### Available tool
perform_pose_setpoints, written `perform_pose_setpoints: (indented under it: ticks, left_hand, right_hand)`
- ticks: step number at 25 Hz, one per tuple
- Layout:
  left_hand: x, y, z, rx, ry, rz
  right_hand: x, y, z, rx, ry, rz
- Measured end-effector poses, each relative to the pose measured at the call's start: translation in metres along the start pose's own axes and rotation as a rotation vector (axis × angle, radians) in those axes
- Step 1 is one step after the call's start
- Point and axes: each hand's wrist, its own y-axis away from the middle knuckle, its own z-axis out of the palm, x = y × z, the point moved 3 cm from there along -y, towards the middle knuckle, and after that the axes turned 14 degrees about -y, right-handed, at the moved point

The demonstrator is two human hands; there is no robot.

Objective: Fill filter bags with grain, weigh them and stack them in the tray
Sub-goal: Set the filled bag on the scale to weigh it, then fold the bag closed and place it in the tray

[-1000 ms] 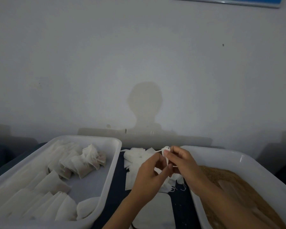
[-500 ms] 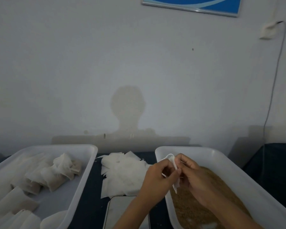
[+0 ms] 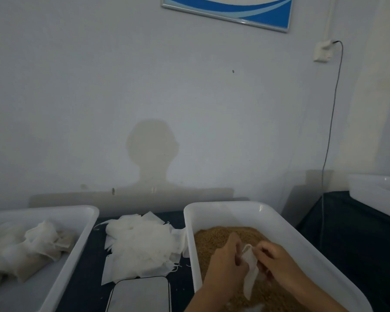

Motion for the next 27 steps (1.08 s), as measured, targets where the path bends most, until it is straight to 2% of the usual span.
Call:
perform_pose_setpoints:
  ticks: [3, 7, 9, 11, 14, 17, 20, 22, 27]
  left_hand:
    - [0.000, -0.003, 0.000, 0.002, -0.100, 0.089]
    - [-0.007, -0.005, 0.000, -0.012, -0.165, 0.086]
    - [-0.013, -0.007, -0.001, -0.010, -0.192, 0.031]
    - [-0.017, -0.010, -0.003, -0.001, -0.211, -0.026]
    - [-0.022, -0.013, -0.008, 0.064, -0.248, -0.087]
    - [-0.028, -0.014, -0.013, 0.149, -0.225, -0.166]
    - [-0.033, -0.014, -0.013, 0.176, -0.182, -0.200]
    - [-0.034, -0.014, -0.014, 0.192, -0.173, -0.210]
    - [-0.034, -0.015, -0.010, 0.209, -0.201, -0.157]
  right_hand:
    - [0.003, -0.003, -0.006, 0.004, 0.121, 0.046]
    - [0.010, -0.006, -0.016, 0.014, 0.724, 0.099]
    - [0.017, -0.006, -0.016, -0.049, 0.899, 0.188]
    - [0.021, -0.007, -0.017, -0.063, 0.920, 0.235]
    - [0.022, -0.008, -0.020, 0.003, 0.988, 0.248]
    - [0.024, -0.008, -0.020, -0.042, 1.096, 0.276]
    - [0.012, -0.007, -0.026, -0.071, 1.046, 0.194]
    - [-0.009, -0.007, -0.037, -0.093, 1.067, 0.175]
    - [-0.049, -0.011, -0.057, -0.094, 1.283, 0.322]
